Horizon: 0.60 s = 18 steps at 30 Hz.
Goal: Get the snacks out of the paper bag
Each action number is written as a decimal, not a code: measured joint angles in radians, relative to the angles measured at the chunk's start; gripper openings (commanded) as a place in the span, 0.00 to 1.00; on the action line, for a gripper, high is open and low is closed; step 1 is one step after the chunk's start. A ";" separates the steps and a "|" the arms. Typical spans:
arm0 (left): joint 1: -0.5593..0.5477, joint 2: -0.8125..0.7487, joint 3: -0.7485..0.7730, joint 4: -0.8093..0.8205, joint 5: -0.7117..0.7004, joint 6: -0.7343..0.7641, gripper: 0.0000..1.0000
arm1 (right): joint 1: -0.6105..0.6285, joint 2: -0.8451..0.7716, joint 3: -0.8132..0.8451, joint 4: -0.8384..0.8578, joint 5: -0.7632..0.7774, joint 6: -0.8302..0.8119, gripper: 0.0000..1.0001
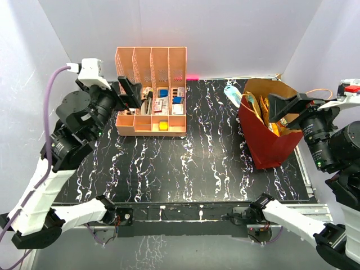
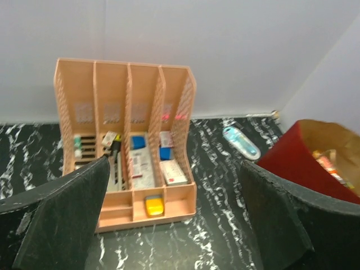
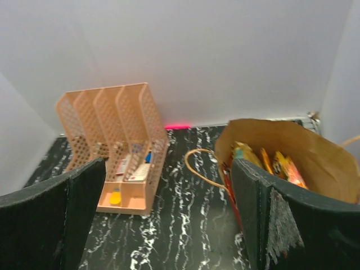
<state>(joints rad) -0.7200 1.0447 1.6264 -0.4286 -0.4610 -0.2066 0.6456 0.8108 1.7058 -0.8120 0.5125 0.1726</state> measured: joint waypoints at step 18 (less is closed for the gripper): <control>0.171 -0.226 -0.718 0.351 0.061 -0.013 0.98 | -0.430 -0.086 -0.191 -0.245 -0.207 0.077 0.98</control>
<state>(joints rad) -0.5495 0.8185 0.9081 -0.0776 -0.4000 -0.2199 0.2157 0.7246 1.5150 -1.0573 0.3058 0.2497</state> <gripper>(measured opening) 0.983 0.981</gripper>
